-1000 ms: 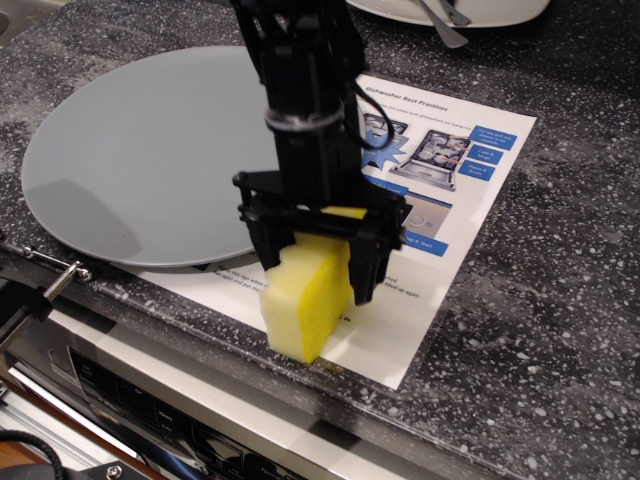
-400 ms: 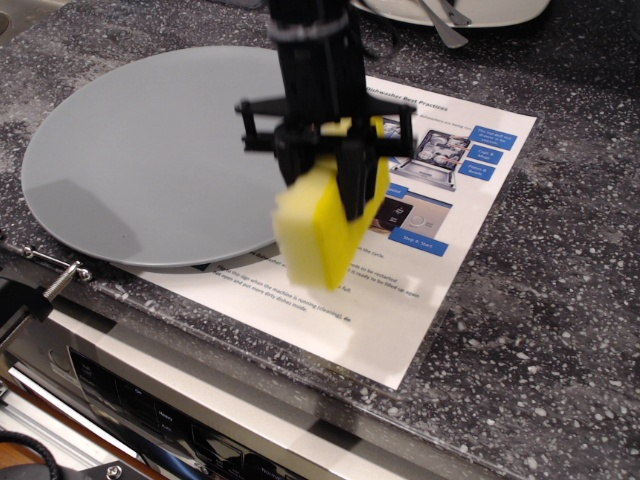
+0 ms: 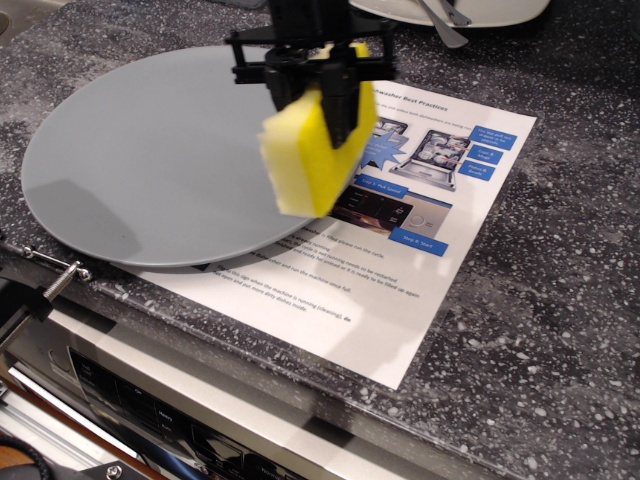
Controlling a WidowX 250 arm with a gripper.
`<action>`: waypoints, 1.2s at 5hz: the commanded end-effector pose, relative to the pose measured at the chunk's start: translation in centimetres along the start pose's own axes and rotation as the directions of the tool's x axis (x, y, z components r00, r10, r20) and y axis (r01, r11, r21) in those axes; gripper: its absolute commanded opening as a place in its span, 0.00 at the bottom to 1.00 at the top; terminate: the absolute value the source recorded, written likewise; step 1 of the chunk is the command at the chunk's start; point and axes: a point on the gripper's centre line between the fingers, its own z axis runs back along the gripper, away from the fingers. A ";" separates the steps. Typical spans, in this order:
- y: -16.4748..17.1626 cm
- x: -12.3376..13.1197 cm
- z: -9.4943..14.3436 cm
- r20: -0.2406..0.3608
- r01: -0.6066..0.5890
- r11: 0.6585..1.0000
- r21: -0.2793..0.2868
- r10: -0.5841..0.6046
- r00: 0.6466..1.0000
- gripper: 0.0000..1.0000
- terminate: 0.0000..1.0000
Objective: Pick up sponge and wipe plate
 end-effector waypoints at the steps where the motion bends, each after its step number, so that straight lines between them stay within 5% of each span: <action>1: 4.1 1.5 -1.5 0.095 0.009 0.994 0.104 -0.019 0.995 0.00 0.00; 5: 8.8 4.6 -0.3 0.100 -0.097 0.982 0.161 0.082 0.992 0.00 0.00; 6: 10.8 5.2 -0.3 0.057 -0.105 0.975 0.193 0.096 0.994 0.00 0.00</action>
